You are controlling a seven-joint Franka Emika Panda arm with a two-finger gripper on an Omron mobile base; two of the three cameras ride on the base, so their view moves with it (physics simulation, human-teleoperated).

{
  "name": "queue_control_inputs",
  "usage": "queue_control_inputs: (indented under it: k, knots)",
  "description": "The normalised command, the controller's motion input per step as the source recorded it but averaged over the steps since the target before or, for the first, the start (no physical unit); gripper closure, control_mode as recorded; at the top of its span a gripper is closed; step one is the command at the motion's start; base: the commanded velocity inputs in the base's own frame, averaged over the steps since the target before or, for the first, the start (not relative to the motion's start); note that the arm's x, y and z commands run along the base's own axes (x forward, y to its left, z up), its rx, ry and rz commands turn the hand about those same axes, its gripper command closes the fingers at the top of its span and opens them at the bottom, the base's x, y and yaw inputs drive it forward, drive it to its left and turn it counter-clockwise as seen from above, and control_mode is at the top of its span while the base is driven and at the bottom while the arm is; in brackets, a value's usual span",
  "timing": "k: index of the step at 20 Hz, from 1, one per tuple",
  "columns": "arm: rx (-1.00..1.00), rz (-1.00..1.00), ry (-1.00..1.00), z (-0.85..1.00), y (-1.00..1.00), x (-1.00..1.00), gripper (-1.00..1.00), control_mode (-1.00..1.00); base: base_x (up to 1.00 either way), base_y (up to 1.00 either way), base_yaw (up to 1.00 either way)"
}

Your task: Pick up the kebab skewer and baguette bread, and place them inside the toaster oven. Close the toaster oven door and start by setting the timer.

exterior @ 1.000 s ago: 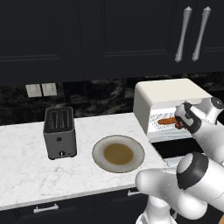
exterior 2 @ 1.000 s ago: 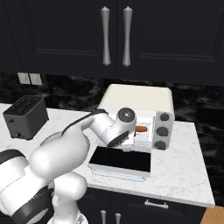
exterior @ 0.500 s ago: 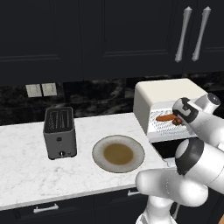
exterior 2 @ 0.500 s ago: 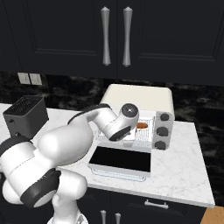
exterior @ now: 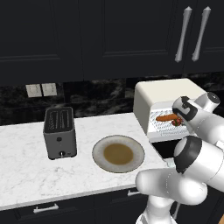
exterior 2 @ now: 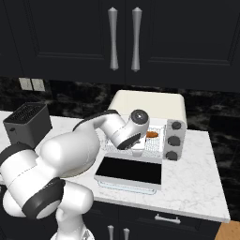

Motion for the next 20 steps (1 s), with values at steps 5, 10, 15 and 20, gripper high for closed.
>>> queue_control_inputs:
  k: [5,10,15,20]
  knots:
    - [0.00,0.00,0.00,0.00,0.00,0.00,-1.00,-1.00,0.00,0.00,0.00]
    - [0.00,0.00,-0.02,0.05,-0.02,-0.10,-1.00,-1.00,0.00,0.00,0.00]
    - [0.00,0.00,-0.01,0.13,-0.05,-0.24,-1.00,-1.00,0.00,0.00,0.00]
    - [0.00,0.09,0.00,0.27,-0.06,-0.14,-1.00,-1.00,0.00,0.00,0.00]
